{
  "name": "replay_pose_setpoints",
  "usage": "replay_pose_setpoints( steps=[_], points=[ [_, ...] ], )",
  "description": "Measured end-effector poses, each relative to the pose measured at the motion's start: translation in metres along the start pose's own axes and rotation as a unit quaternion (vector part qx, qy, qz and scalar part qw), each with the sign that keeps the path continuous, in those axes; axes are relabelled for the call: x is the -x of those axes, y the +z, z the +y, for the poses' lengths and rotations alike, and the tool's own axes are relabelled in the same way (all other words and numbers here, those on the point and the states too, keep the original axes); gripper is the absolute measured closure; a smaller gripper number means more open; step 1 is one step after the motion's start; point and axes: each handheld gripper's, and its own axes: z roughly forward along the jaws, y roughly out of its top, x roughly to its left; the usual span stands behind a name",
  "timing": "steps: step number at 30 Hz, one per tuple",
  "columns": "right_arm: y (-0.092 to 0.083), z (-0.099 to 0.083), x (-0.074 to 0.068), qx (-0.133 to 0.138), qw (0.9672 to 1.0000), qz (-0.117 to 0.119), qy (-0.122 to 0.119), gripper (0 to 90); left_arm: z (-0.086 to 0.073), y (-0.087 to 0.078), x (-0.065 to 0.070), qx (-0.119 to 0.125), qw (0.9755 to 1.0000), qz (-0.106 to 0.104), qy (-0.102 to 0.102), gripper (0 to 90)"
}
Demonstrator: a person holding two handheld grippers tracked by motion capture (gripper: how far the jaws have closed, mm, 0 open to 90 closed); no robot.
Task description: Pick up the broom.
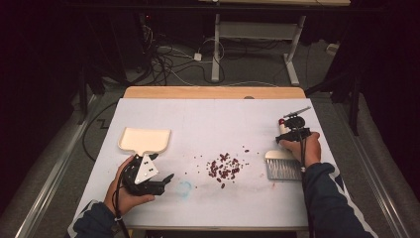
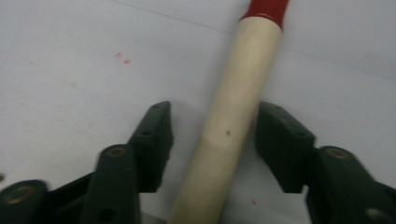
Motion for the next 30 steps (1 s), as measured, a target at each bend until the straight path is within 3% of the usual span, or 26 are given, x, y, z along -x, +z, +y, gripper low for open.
replay_pose_setpoints(
  steps=[1, 3, 7, 11, 13, 16, 20, 25, 28, 29, 30],
  points=[
    [0.0, 0.001, -0.002, 0.0, 1.0, 0.003, -0.003, 60.4, 0.0, 0.0, 0.0, 0.0, 1.0, 0.0, 0.0, 18.7],
    [0.0, 0.0, -0.005, 0.007, 1.0, 0.005, 0.006, 65.8, 0.001, 0.0, 0.001, -0.002, 1.0, 0.0, 0.004, 18.7],
    [0.0, 0.003, -0.008, 0.0, 1.0, -0.003, 0.004, 66.6, 0.001, -0.001, 0.003, -0.001, 1.0, 0.0, 0.007, 18.7],
    [0.0, 0.001, -0.009, 0.013, 0.9999, -0.003, 0.0, 70.6, 0.002, 0.0, 0.002, 0.002, 1.0, -0.002, 0.003, 18.7],
    [0.0, -0.003, -0.01, 0.029, 0.9996, -0.004, -0.003, 70.6, 0.003, -0.001, 0.001, 0.006, 1.0, 0.002, 0.0, 18.7],
    [-0.006, -0.009, -0.005, 0.065, 0.9978, 0.01, 0.01, 70.6, 0.003, -0.001, 0.0, 0.01, 0.9999, 0.001, -0.006, 18.7],
    [-0.03, -0.016, -0.002, 0.132, 0.991, 0.024, 0.01, 70.7, 0.003, -0.004, 0.0, 0.013, 0.9998, 0.002, -0.013, 19.4],
    [-0.058, -0.03, -0.005, 0.2, 0.979, 0.038, -0.001, 70.8, 0.011, -0.009, 0.003, 0.033, 0.999, -0.006, -0.03, 20.6],
    [-0.072, -0.038, -0.007, 0.237, 0.9699, 0.057, -0.003, 70.8, 0.017, -0.01, 0.006, 0.044, 0.9982, -0.011, -0.038, 22.1],
    [-0.077, -0.04, -0.009, 0.247, 0.9671, 0.06, -0.008, 70.8, 0.026, -0.01, 0.009, 0.056, 0.9965, -0.033, -0.052, 22.9],
    [-0.083, -0.042, -0.011, 0.259, 0.9638, 0.064, -0.012, 70.8, 0.033, -0.009, 0.012, 0.058, 0.996, -0.043, -0.054, 23.6]
  ],
)
